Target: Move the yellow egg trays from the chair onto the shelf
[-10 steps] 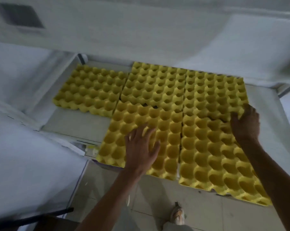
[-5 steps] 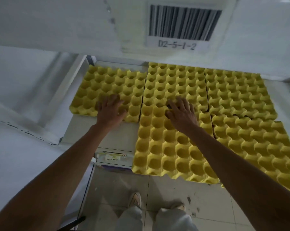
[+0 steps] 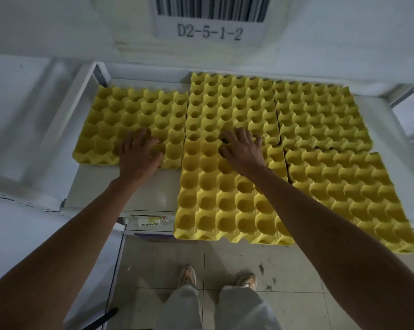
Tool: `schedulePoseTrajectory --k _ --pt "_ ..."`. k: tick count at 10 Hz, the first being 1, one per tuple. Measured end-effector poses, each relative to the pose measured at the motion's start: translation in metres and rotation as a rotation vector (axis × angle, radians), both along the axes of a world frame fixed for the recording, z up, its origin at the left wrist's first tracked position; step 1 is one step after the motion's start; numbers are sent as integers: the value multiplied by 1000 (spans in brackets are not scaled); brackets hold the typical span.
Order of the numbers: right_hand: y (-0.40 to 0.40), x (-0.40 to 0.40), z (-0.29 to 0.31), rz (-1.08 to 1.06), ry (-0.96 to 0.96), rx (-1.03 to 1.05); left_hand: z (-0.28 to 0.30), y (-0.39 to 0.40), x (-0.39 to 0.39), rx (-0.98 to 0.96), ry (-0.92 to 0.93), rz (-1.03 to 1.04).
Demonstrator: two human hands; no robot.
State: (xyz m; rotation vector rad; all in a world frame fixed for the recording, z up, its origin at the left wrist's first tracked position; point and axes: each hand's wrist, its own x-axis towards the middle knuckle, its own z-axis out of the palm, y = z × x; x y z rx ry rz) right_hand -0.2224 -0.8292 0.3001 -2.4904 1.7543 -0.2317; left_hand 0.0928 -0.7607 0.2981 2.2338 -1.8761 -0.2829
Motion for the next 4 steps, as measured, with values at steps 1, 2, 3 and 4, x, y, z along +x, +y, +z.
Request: schedulePoseTrajectory --k 1,2,3,4 --pt "0 -3 2 14 17 44 6 -3 2 49 13 -36" --pt "2 -5 5 16 10 124 19 -5 -2 65 28 -57" --pt "7 -12 19 41 -16 152 42 2 -18 20 -21 -14" --pt "9 -24 28 92 -5 163 53 19 -41 -59 -91 -9"
